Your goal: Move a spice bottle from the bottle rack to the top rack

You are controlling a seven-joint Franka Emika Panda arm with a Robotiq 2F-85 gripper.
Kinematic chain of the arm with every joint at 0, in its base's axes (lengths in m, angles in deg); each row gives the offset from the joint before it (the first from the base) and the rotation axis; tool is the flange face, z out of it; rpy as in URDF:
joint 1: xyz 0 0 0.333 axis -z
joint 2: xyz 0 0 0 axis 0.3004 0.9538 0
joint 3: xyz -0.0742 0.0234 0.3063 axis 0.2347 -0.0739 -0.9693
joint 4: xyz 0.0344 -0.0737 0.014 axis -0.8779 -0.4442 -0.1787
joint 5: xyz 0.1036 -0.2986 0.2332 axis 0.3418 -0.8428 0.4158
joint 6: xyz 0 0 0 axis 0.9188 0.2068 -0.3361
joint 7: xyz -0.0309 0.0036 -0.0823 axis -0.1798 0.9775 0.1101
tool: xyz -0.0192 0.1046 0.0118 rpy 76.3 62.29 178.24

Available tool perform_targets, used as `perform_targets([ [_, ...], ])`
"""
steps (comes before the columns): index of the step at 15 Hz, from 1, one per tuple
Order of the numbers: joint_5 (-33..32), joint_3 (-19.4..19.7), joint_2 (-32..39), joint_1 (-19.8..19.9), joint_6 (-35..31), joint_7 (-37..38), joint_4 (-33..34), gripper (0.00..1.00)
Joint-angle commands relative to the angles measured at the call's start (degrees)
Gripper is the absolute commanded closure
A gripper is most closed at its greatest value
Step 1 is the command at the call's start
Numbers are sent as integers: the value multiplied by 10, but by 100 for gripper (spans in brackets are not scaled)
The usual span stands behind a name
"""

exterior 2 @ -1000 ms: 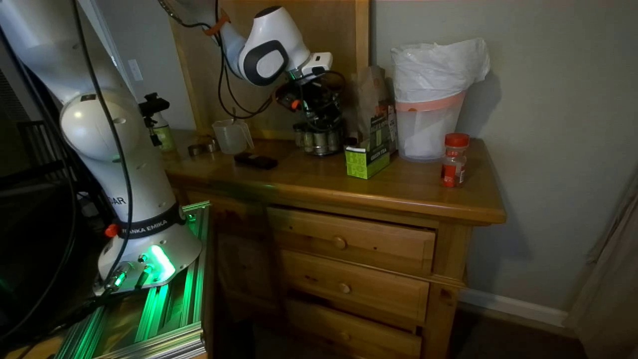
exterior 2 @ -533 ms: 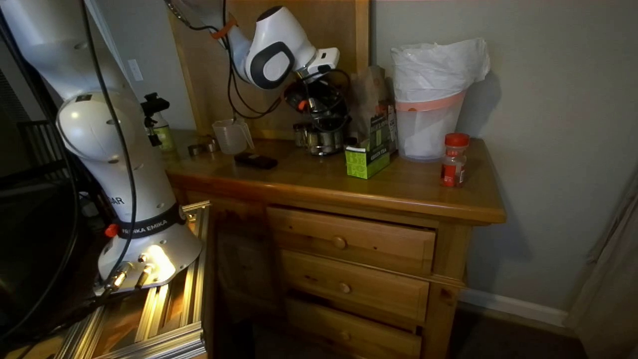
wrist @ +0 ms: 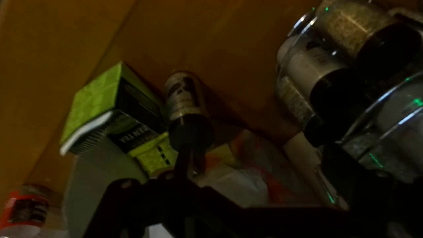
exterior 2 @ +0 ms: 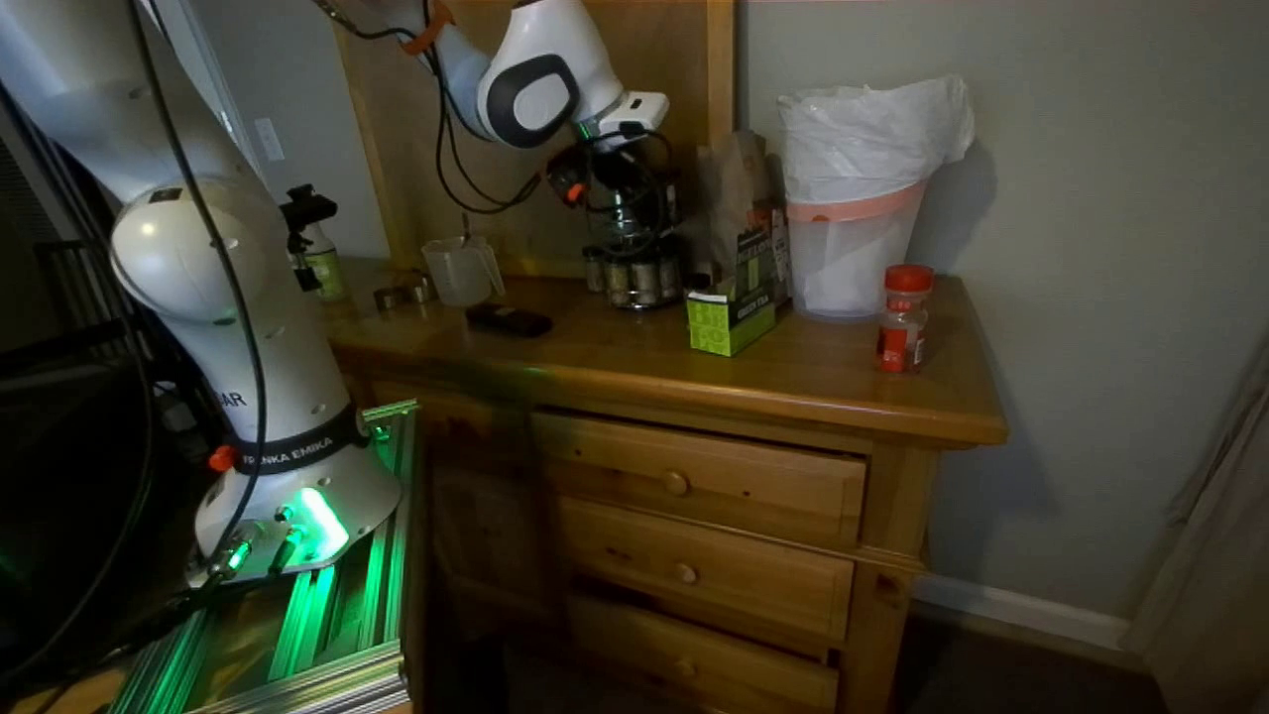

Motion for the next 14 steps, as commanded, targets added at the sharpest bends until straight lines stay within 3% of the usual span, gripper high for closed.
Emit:
perform_targets([
  [1, -87, -45, -109, 58, 159, 128, -30, 0],
  [4, 59, 3, -144, -48, 254, -12, -21, 0],
  [7, 129, 3, -166, -103, 257, -70, -7, 0],
  [9, 141, -7, -164, -122, 249, -77, 5, 0],
  [14, 107, -58, -108, -114, 235, -34, 35, 0],
])
